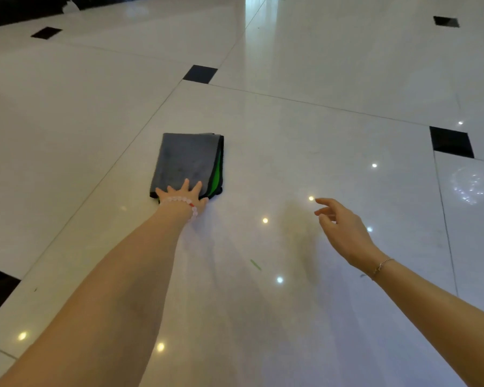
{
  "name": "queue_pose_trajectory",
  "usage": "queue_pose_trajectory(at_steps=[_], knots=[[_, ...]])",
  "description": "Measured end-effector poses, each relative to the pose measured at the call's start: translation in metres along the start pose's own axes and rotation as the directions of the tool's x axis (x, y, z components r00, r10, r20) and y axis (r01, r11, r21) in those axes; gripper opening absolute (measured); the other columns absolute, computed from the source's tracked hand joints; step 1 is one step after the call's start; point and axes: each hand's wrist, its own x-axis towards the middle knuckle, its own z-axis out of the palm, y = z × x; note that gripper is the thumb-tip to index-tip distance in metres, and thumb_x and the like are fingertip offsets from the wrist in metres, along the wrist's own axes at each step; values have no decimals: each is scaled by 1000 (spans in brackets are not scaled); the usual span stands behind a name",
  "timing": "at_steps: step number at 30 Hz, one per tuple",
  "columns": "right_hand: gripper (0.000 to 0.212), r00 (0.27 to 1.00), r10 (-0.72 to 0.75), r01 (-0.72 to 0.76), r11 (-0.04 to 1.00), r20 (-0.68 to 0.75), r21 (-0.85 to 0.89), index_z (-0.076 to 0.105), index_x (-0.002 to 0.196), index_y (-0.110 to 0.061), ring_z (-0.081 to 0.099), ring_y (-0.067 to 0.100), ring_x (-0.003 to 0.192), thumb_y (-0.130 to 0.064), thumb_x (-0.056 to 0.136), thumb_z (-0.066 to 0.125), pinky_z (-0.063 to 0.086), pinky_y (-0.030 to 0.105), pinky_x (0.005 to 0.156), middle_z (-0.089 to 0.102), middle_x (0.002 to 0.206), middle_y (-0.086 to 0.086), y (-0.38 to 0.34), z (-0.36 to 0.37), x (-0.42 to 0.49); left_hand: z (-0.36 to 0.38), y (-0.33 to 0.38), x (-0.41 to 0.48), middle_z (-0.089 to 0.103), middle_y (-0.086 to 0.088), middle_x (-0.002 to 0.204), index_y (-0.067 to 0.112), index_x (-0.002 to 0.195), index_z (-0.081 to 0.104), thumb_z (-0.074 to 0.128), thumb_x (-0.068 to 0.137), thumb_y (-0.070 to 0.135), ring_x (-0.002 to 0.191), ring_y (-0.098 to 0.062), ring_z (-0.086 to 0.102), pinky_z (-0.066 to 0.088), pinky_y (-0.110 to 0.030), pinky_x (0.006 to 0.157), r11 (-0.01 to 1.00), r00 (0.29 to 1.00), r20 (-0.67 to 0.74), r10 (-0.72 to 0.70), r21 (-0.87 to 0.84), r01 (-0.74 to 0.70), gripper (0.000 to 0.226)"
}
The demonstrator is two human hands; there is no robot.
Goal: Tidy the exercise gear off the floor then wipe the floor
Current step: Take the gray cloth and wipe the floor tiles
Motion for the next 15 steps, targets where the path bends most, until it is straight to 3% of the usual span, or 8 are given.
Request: queue_pose_trajectory(at_steps=[3, 6, 8, 10, 12, 15], knots=[[37, 1000, 16, -15, 1000, -18, 8, 48, 133, -21, 50, 10, 102, -15, 97, 41, 42, 26, 81, 60, 120, 1, -1, -9, 2, -7, 7, 5, -2, 1, 159, 31, 149, 6, 22, 97, 51, 143, -41, 4, 4, -59, 114, 995, 999, 33, 3, -101, 0, 58], [37, 999, 26, -25, 999, -20, 25, 48, 133, -20, 55, 12, 94, -14, 97, 40, 45, 24, 76, 61, 119, 1, -1, -16, 4, 0, 10, 1, 11, 6, 158, 36, 146, 21, 31, 98, 45, 144, -35, 5, 7, -55, 115, 969, 989, -45, 139, -202, -145, 50], [37, 998, 67, -66, 987, -4, 148, 49, 133, -18, 59, 15, 97, -13, 97, 41, 49, 26, 81, 62, 117, 2, -4, -19, 7, 3, 11, -6, 28, 6, 151, 35, 141, 34, 35, 97, 39, 138, -33, 22, 22, -49, 112, 933, 944, -168, 284, -179, -312, 44], [36, 991, 125, -134, 943, 48, 304, 49, 132, -15, 58, 20, 107, -11, 97, 41, 49, 33, 90, 62, 116, 5, -10, -21, 9, 8, 8, -10, 32, 6, 148, 34, 141, 34, 33, 97, 38, 134, -26, 29, 29, -43, 110, 919, 903, -250, 350, -95, -383, 44], [34, 982, 163, -186, 904, 92, 384, 50, 131, -14, 58, 21, 109, -11, 98, 41, 49, 33, 89, 62, 115, 6, -16, -23, 11, 20, 0, -8, 18, 9, 155, 37, 145, 22, 26, 99, 41, 142, -21, 18, 19, -45, 114, 949, 927, -235, 293, -43, -311, 47], [32, 973, 185, -227, 870, 138, 438, 52, 129, -14, 59, 22, 108, -13, 99, 41, 49, 32, 85, 63, 115, 6, -21, -22, 10, 25, -16, -1, 0, 9, 158, 38, 148, 7, 18, 99, 43, 145, -26, 4, 6, -51, 116, 995, 989, -147, -9, -102, -6, 50]])
